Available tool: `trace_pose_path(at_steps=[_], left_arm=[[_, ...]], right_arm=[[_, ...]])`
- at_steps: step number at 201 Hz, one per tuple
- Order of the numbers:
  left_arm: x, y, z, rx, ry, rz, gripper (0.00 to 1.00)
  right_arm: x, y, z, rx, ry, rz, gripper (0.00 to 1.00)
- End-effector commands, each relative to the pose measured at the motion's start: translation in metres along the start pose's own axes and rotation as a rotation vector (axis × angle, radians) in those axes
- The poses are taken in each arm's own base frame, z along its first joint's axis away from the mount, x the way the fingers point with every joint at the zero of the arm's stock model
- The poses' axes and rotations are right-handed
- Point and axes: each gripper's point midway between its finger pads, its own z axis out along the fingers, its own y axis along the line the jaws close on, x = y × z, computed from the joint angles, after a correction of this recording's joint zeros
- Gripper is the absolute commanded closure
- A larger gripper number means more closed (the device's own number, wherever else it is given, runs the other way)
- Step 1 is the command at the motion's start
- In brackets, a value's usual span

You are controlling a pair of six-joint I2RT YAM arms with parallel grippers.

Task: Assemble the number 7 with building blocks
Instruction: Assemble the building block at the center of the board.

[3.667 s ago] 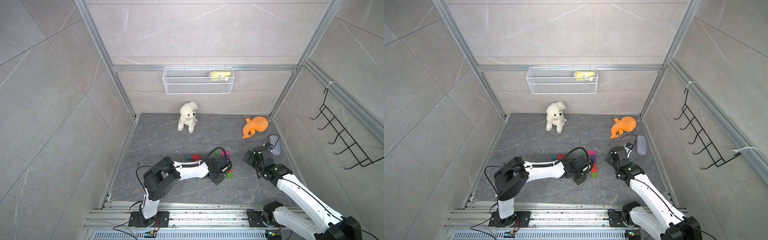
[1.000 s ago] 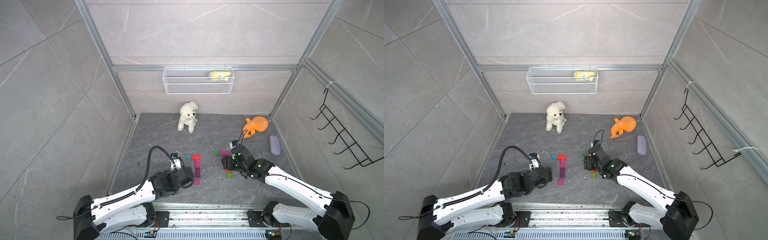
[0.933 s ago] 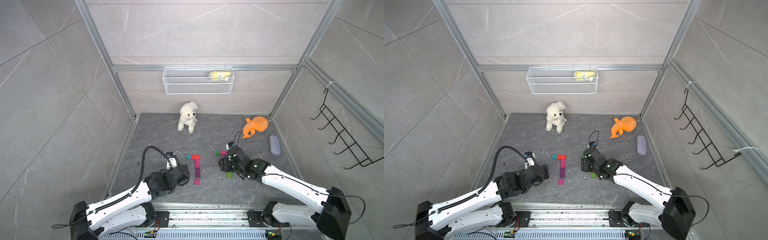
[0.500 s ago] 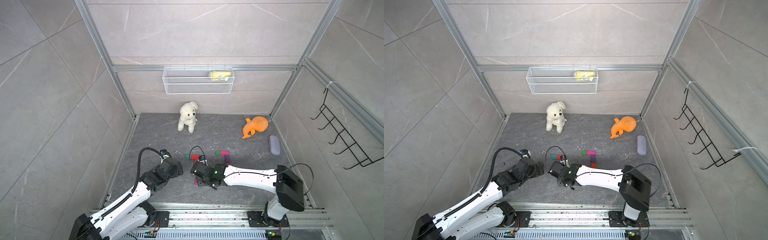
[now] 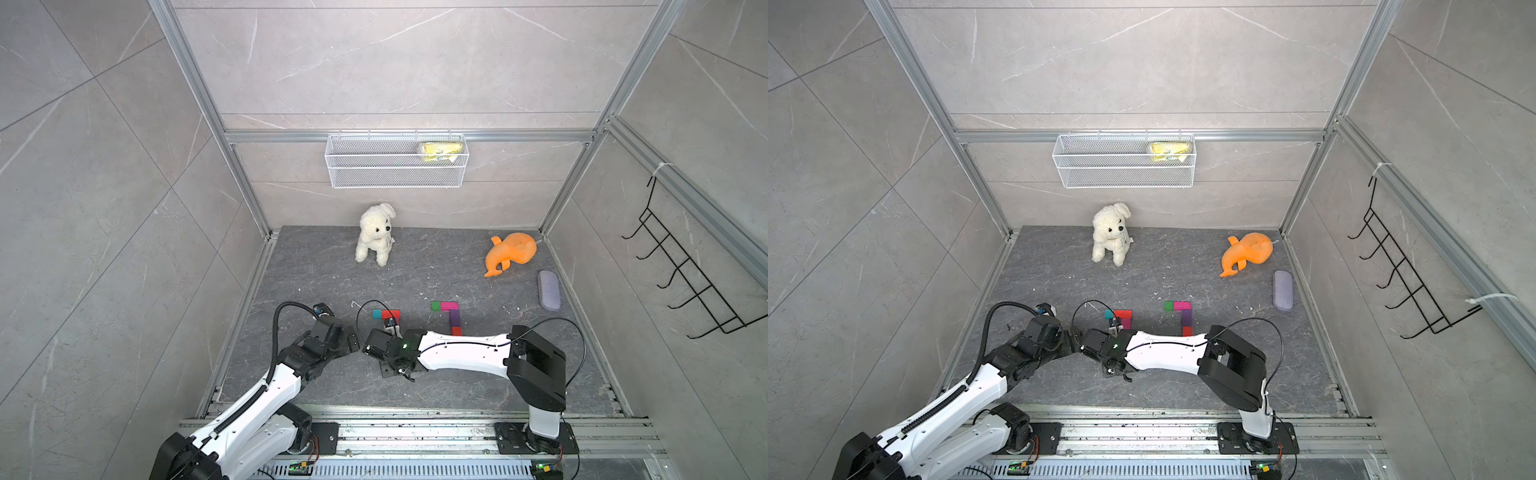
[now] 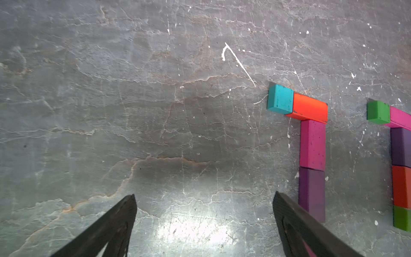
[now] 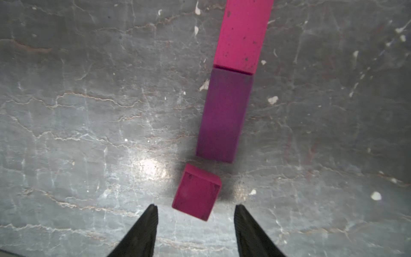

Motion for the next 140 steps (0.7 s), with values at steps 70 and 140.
trace_pose_path(at_steps=[70,140], left_arm=[[-0.005,-0.003,-0.003,0.027,-0.023,0.032,0.00],[-0.003,0.000,-0.004,0.018,-0.024,0.036,0.00]], right_arm=[[0.006,-0.007,0.012,0.049,0.048,0.033,0.52],[0.008,-0.007,0.019,0.050,0.068,0.037,0.60]])
